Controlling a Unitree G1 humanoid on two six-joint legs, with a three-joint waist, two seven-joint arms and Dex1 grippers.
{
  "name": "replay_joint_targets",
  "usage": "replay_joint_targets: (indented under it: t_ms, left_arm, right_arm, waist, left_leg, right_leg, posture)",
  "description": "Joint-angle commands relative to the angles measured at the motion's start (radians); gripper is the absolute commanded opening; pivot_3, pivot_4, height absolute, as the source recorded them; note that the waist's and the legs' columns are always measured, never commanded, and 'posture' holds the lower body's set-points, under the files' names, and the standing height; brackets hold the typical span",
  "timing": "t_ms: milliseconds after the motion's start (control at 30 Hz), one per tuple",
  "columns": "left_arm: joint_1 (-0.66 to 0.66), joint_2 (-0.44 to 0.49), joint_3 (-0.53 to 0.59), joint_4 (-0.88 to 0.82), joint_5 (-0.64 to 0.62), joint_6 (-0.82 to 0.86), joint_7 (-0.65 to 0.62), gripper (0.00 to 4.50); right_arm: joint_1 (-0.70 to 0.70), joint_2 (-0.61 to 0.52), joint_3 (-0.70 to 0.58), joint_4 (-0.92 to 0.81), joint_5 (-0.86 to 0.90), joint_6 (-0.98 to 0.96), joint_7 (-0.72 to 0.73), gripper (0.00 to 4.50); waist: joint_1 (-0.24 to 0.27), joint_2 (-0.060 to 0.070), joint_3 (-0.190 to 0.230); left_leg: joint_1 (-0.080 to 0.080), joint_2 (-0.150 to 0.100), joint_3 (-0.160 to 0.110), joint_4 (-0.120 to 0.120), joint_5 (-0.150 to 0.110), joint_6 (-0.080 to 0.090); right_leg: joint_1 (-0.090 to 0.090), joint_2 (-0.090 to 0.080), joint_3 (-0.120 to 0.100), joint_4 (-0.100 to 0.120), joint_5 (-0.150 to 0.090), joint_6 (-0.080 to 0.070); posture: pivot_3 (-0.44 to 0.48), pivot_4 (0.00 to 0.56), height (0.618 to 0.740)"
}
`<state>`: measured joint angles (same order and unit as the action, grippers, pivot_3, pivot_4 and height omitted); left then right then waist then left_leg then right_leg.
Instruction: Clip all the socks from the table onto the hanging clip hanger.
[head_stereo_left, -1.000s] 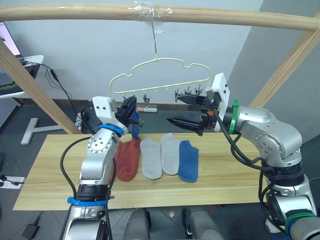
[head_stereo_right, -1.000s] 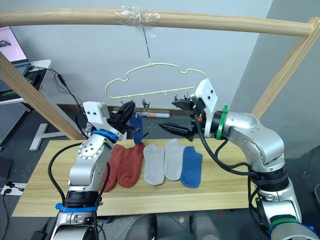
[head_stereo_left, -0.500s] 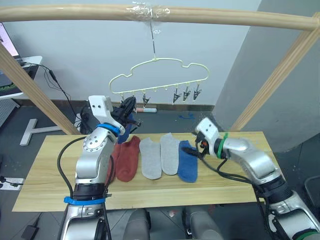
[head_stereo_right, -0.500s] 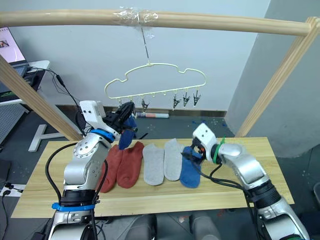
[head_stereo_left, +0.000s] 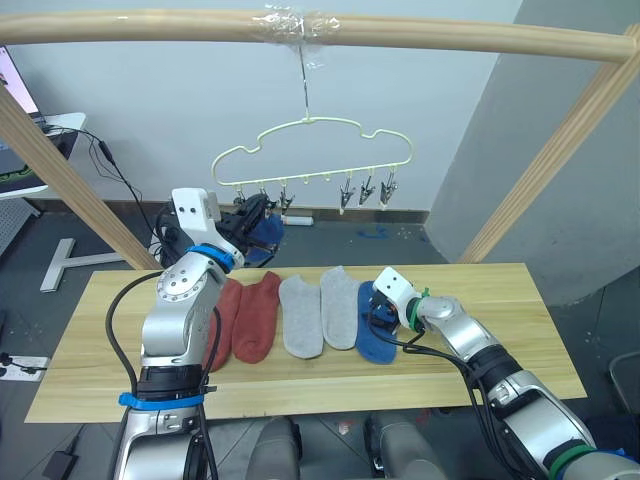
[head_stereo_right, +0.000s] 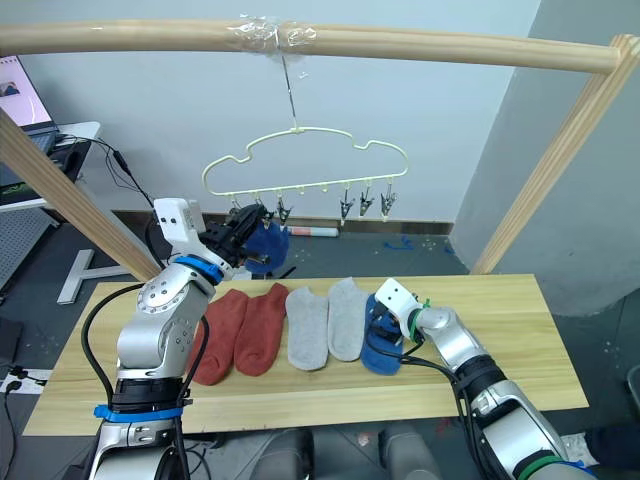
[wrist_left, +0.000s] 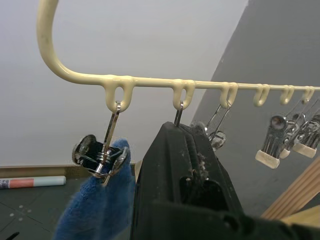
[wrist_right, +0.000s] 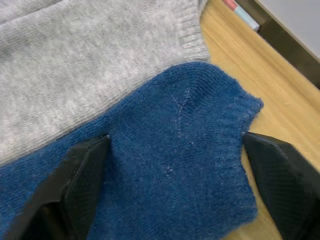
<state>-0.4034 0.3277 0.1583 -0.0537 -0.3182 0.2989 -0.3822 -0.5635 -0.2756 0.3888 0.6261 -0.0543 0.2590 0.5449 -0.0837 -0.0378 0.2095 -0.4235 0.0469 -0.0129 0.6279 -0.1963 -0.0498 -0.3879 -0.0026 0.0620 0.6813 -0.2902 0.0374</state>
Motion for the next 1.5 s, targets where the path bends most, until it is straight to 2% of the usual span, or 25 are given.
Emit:
replay_joint_targets:
  t_ms: [33,300,633,767,967,1200,1500]
  left_arm:
    - [0.006,0.009,0.018,-0.049,-0.011,-0.001,0.004,0.00]
    - [0.012,0.004,0.015,-0.054,-0.002,-0.003,0.009,0.00]
    - [0.043,-0.017,0.000,-0.089,0.009,-0.015,0.025,0.00]
    - [0.051,-0.018,-0.008,-0.094,0.027,-0.036,0.027,0.92]
    - [0.064,-0.009,-0.008,-0.105,0.050,-0.045,0.032,2.80]
    - [0.103,-0.017,-0.034,-0.137,0.070,-0.049,0.034,2.80]
    - [0.070,-0.015,-0.072,-0.077,0.144,-0.120,0.054,2.80]
  right_arm:
    - [0.016,-0.014,-0.027,0.072,-0.028,-0.010,-0.009,2.86]
    - [0.045,-0.039,-0.049,0.015,-0.036,-0.040,0.033,0.04]
    - [0.116,-0.109,-0.096,-0.210,-0.019,0.016,0.092,0.04]
    - [0.125,-0.111,-0.109,-0.246,-0.021,0.041,0.093,0.00]
    - [0.128,-0.106,-0.131,-0.263,-0.014,0.067,0.086,0.00]
    - [0.124,-0.103,-0.133,-0.271,-0.017,0.074,0.092,0.00]
    - [0.115,-0.101,-0.140,-0.274,-0.016,0.069,0.094,0.00]
  waist:
    - [0.000,0.000,0.000]
    - [0.001,0.000,0.000]
    - [-0.001,0.000,0.000]
    - [-0.002,0.000,0.000]
    - [0.000,0.000,0.000]
    - [0.000,0.000,0.000]
    - [0.000,0.000,0.000]
  left_leg:
    - [0.001,0.000,0.000,0.000,0.000,0.000]
    - [0.004,0.000,0.002,0.000,0.000,0.000]
    - [0.003,0.000,0.003,0.000,0.000,0.000]
    - [0.003,0.000,0.004,0.000,0.000,0.000]
    - [0.002,0.000,0.005,0.000,0.000,0.000]
    - [0.002,0.000,0.005,0.000,0.000,0.000]
    - [0.002,0.000,0.006,0.000,0.000,0.000]
  right_leg:
    - [0.000,0.000,0.000,0.000,0.000,0.000]
    - [0.003,0.000,0.002,0.000,0.000,0.002]
    - [0.001,0.000,0.004,0.000,0.000,0.002]
    - [0.001,0.000,0.005,0.000,0.000,0.002]
    - [0.000,0.000,0.005,-0.001,0.000,0.002]
    - [0.000,0.000,0.005,-0.001,0.000,0.002]
    - [0.000,0.000,0.006,-0.001,0.000,0.002]
  posture:
    - [-0.070,0.190,0.740]
    - [-0.075,0.190,0.740]
    - [-0.083,0.192,0.740]
    - [-0.085,0.193,0.740]
    - [-0.090,0.193,0.740]
    - [-0.090,0.193,0.740]
    - [-0.090,0.198,0.740]
